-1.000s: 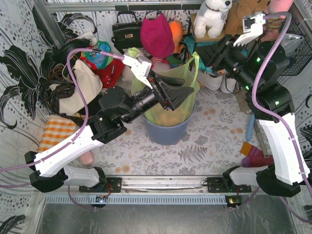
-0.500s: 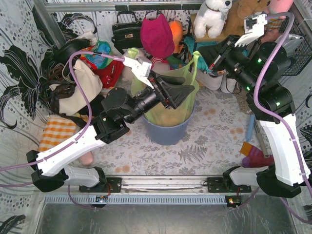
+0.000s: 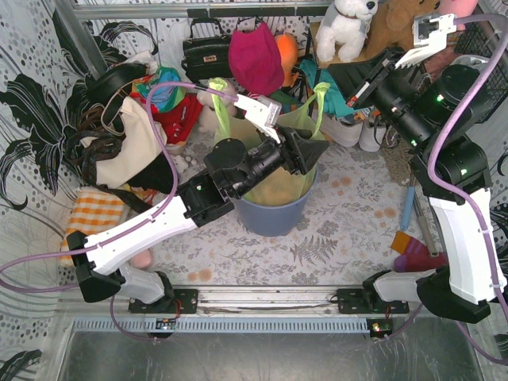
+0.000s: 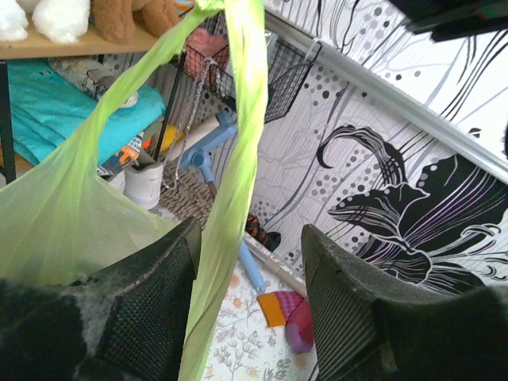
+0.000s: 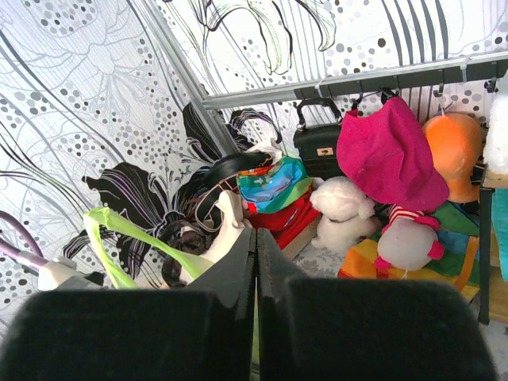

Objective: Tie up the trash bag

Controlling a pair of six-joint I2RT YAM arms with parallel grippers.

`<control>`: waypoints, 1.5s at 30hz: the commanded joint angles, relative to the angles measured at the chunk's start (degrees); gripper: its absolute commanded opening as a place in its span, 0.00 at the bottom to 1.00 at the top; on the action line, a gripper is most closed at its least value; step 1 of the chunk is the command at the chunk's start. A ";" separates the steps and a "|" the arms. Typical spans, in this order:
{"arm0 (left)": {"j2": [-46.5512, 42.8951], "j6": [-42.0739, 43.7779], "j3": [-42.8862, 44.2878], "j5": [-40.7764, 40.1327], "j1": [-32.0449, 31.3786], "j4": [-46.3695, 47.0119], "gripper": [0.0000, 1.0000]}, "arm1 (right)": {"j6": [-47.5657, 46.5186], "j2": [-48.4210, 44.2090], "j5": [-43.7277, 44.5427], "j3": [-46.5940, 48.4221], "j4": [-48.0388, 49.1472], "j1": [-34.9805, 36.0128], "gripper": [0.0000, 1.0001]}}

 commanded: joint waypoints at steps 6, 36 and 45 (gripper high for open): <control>-1.10 1.49 0.86 -2.32 -0.17 1.45 0.61 | 0.20 -1.42 2.24 -0.11 -3.83 -0.04 0.40; -1.16 0.56 -0.46 -3.62 -0.17 -0.55 0.57 | 5.21 -1.89 -4.00 -5.08 6.67 0.01 0.00; -1.22 3.56 2.06 -9.12 -0.17 -2.46 0.63 | 5.75 -3.59 -6.52 -8.60 8.30 -0.01 0.00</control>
